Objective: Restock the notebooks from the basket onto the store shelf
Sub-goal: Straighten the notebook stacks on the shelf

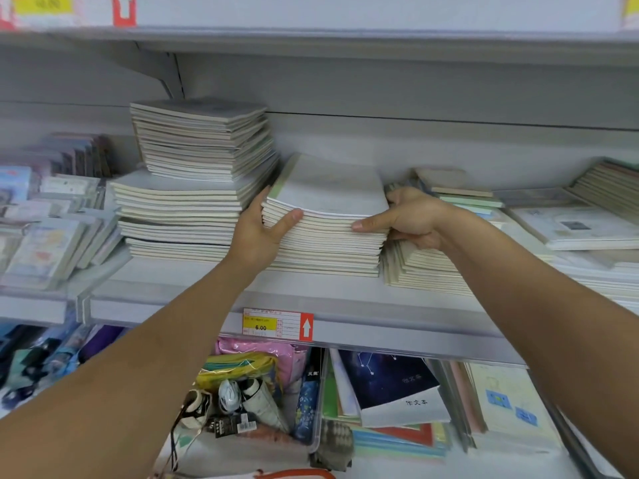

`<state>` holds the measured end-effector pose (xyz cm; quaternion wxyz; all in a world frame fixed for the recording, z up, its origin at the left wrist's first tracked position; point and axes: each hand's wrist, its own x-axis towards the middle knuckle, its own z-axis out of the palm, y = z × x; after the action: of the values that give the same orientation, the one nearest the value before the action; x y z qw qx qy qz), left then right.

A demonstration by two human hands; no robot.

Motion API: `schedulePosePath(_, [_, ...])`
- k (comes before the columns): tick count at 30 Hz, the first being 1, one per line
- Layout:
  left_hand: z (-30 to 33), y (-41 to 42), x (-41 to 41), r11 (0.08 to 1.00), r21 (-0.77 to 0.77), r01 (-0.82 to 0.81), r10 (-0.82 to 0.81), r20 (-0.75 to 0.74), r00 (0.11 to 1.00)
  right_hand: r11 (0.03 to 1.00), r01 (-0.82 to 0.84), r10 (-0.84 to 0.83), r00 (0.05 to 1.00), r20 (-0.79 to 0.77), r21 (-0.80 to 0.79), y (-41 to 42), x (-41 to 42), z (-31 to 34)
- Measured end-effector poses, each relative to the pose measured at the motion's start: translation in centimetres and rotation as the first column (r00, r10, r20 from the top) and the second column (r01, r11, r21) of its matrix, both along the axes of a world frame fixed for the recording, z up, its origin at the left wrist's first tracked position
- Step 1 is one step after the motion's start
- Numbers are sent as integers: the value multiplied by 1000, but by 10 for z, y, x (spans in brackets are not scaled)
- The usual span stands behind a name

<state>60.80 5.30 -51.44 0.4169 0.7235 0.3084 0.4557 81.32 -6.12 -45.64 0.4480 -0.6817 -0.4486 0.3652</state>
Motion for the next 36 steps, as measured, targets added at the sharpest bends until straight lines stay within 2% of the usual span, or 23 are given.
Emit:
schedulePosePath(3, [-3, 3, -2, 999, -35, -5, 5, 1, 1000, 998, 58, -58, 998, 21, 5, -2, -4, 3])
schedulePosePath(6, [-4, 0, -3, 998, -54, -39, 39, 6, 999, 990, 139, -138, 990, -20, 37, -9, -13, -6])
schedulePosePath(10, [-5, -10, -11, 994, -103, 21, -32, -106, 994, 968, 247, -235, 948, -215, 33, -16, -40, -28])
schedulePosePath(12, [-7, -13, -15, 982, -182, 44, -80, -193, 978, 946, 321, -296, 906, -301, 36, -18, -52, -35])
schedulePosePath(16, [-8, -4, -24, 960, -278, 31, -104, -252, 962, 944, 327, -283, 862, -421, 34, -31, -62, -29])
schedulePosePath(19, [-9, 3, -25, 968, -253, 4, -96, -355, 930, 942, 332, -277, 849, -450, 47, -35, -63, -28])
schedulePosePath(22, [-10, 3, -21, 992, -96, -77, 18, -503, 864, 928, 366, -295, 837, -461, 71, -34, -60, -33])
schedulePosePath(24, [-12, 1, -21, 996, 13, -93, 85, -555, 828, 943, 324, -263, 860, -437, 70, -34, -60, -35])
schedulePosePath(26, [-12, 2, -22, 994, 36, -102, 104, -578, 810, 957, 290, -260, 893, -368, 26, -32, -63, -40])
schedulePosePath(28, [-10, 4, -24, 990, 68, -120, 136, -621, 772, 948, 314, -317, 930, -189, -43, -29, -62, -50])
schedulePosePath(30, [-9, 8, -26, 985, 109, -135, 173, -642, 747, 942, 332, -330, 943, 42, -53, -30, -60, -58])
schedulePosePath(31, [-10, 10, -26, 983, 119, -144, 186, -637, 748, 938, 344, -338, 935, 106, -42, -29, -57, -61])
schedulePosePath(36, [-15, 13, -27, 973, 149, -176, 230, -596, 769, 915, 404, -402, 899, 177, 26, -23, -48, -75])
